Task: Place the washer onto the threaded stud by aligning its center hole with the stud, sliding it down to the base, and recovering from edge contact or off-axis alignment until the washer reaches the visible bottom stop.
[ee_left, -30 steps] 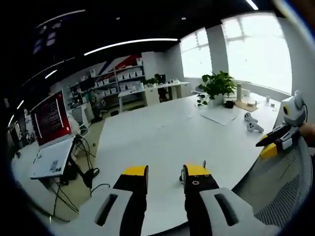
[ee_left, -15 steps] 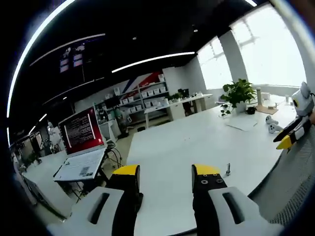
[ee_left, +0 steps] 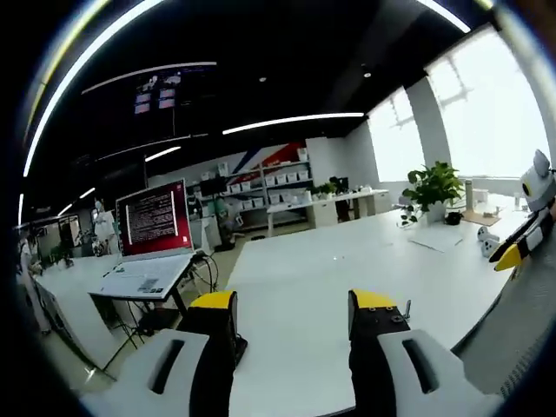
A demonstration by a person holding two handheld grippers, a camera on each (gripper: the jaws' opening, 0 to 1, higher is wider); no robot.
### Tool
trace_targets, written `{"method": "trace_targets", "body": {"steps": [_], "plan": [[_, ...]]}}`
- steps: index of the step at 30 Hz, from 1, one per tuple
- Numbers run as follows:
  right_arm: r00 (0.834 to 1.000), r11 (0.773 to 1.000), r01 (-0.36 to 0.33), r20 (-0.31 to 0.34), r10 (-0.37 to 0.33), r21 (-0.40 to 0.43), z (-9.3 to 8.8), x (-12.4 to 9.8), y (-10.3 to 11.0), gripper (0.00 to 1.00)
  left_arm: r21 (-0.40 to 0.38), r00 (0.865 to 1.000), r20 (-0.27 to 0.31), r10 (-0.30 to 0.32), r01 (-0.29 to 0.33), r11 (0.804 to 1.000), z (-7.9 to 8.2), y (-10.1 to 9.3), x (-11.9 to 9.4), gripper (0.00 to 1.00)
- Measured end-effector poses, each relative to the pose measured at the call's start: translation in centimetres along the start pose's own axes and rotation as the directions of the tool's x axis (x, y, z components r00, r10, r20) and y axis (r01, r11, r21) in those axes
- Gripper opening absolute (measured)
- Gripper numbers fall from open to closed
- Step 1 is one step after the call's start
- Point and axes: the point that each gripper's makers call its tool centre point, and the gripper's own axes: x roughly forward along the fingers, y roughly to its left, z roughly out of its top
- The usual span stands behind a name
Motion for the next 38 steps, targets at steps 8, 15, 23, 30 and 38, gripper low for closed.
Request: {"method": "trace_targets", "body": {"steps": [8,15,23,30,38], "plan": [[1.000,1.000,0.006,-0.005,-0.006,0.012,-0.2,-0.1,-0.1,0.42,0.001,1.000,0.026,0.004,-0.004,1.000,1.4,0.8,0.7,0.46],[1.000,1.000,0.005,-0.013,-0.005,0.016,-0.3,0.0,-0.1,0.42,0.000,1.000,0.016,0.007,-0.007,1.000,1.3,0.8,0.7,0.43],[1.000,1.000,-0.005,-0.008,0.005,-0.001,-0.1,0.1,0.0,0.40,0.004,1.000,-0.003,0.029,-0.029,1.000,0.7,1.2,1.4,0.44],[1.000,1.000,-0.012,0.010,0.012,-0.007,0.2,0.1,0.1,0.38,0.029,0.997,-0.034,0.065,-0.064,0.998,-0.2,1.7,1.6,0.51],[0.999,1.000,-0.005,0.039,0.005,-0.009,0.7,0.1,0.0,0.36,0.040,0.997,-0.063,0.044,-0.042,0.998,-0.9,1.3,1.7,0.51]]}}
